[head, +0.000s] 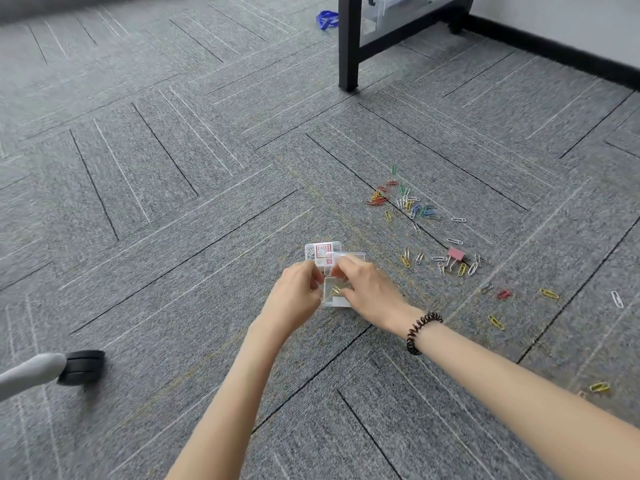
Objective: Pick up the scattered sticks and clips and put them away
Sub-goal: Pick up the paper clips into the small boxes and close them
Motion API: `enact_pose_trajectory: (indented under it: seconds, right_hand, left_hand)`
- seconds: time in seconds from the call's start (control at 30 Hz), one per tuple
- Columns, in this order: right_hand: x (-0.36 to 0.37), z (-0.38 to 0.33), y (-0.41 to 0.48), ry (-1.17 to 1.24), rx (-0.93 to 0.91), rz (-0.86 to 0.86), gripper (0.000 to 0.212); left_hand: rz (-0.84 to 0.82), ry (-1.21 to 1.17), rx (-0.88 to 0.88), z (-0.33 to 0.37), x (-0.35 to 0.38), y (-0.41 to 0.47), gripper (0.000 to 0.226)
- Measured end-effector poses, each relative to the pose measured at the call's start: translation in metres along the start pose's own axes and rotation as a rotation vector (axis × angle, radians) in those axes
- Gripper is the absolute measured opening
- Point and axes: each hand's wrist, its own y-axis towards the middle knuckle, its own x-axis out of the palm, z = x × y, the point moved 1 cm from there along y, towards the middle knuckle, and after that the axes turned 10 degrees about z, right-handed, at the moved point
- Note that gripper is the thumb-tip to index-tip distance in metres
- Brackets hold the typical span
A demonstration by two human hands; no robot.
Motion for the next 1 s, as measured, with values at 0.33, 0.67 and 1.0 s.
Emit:
enact_pose_trajectory:
  seconds: [0.33,0.67,1.0]
  right_hand:
    - [-0.018,0.023,-0.011,0.04,0.031,0.229,0.014]
    - [-0.038,0.072,-0.026,-0.098,0.227,0.286,0.012]
    - [-0.057,0.114,-0.036,-0.334,0.239,0.385,0.022]
  left_hand:
    - [0.049,0.055,0.168,0.028,0.016,0.002,0.011]
    - [0.104,0.151,0.433,0.032,0.039,-0.002,0.024]
    - [0.221,0.079,0.484,0.062,0.034,-0.003,0.014]
